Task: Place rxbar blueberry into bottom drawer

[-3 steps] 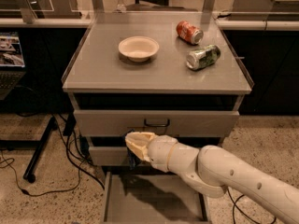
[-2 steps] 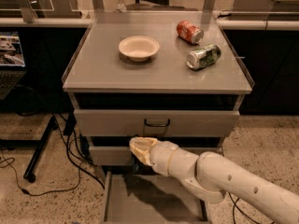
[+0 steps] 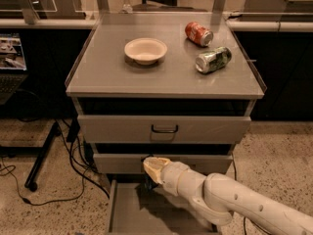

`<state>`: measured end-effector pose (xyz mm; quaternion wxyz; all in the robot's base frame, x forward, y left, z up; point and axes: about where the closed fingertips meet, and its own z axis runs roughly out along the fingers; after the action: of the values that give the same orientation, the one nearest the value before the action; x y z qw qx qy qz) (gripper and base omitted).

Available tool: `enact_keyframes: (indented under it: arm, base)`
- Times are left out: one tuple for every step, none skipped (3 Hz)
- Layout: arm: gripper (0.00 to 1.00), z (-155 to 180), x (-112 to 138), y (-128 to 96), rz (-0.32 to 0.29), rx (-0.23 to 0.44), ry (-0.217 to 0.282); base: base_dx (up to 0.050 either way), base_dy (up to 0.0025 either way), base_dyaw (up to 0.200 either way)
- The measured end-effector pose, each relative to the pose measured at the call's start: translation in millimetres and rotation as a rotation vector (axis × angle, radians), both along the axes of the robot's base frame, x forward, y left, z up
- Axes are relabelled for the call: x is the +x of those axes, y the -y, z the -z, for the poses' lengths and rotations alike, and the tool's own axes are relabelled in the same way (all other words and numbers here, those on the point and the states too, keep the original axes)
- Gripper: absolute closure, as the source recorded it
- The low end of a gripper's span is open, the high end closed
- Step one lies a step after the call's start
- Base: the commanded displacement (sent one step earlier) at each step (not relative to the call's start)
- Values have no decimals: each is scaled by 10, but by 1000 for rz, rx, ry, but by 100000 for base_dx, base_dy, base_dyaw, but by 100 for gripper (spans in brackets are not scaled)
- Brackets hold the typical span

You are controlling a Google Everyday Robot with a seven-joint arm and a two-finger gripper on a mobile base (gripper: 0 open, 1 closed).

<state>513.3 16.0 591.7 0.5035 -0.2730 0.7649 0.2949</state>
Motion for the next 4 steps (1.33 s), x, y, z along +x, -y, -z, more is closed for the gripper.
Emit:
enact_keyframes:
  arm:
    - [100,351,-42,111,44,-7,-66]
    - [100,408,-45,112,48,-8,-69]
    - [100,615,-55,115,62,-15,-81]
    - [100,1073,0,245,122,-33,-98]
  base:
    - [0,0,0]
    - [0,0,0]
    - [0,0,0]
    - [0,0,0]
